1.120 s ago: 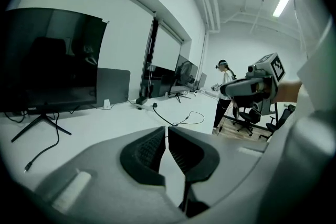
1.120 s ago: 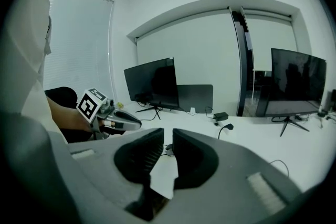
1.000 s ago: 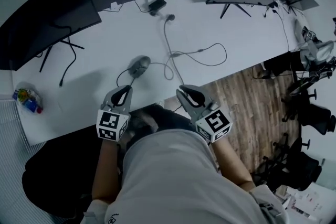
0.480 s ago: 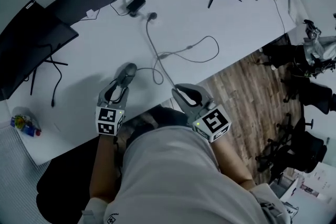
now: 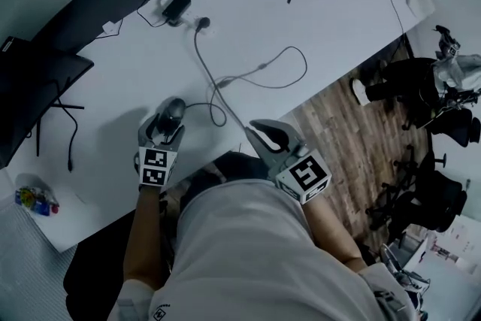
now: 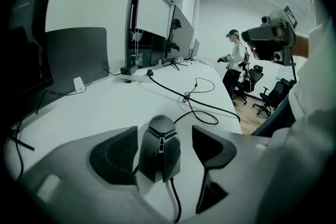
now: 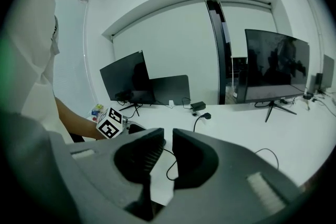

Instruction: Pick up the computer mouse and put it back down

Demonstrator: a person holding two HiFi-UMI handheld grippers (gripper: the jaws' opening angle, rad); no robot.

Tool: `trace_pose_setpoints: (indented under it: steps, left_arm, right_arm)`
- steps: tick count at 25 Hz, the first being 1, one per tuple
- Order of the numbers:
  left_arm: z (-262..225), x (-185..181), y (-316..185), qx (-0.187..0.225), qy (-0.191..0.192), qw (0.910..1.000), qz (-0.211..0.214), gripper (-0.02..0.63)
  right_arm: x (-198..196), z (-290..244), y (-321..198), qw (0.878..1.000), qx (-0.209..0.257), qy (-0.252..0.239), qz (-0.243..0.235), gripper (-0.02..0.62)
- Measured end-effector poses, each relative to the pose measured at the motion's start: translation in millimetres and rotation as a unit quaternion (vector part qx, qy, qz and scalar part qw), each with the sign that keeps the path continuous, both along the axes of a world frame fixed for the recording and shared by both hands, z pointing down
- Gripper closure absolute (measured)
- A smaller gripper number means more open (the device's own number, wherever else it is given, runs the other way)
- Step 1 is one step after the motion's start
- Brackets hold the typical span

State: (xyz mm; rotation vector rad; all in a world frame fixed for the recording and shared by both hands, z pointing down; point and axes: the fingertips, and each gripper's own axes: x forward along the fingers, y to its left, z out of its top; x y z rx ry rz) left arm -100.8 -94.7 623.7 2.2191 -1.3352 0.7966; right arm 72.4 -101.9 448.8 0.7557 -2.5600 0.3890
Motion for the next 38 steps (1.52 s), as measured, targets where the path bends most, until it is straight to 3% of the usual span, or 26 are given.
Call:
trace_pose_setpoints:
  steps: [18, 38]
  left_arm:
    - [54, 8, -23, -0.045, -0.011, 0.9988, 0.014, 0.279]
    - [37, 12, -9, -0.042, 0.001, 0.9991, -0.002, 0.285]
  right_arm:
    - [28, 15, -12, 0.999, -0.01, 0.022, 0.04, 0.541]
    - [22, 1, 7, 0.999, 0.008, 0.001, 0.034, 0.541]
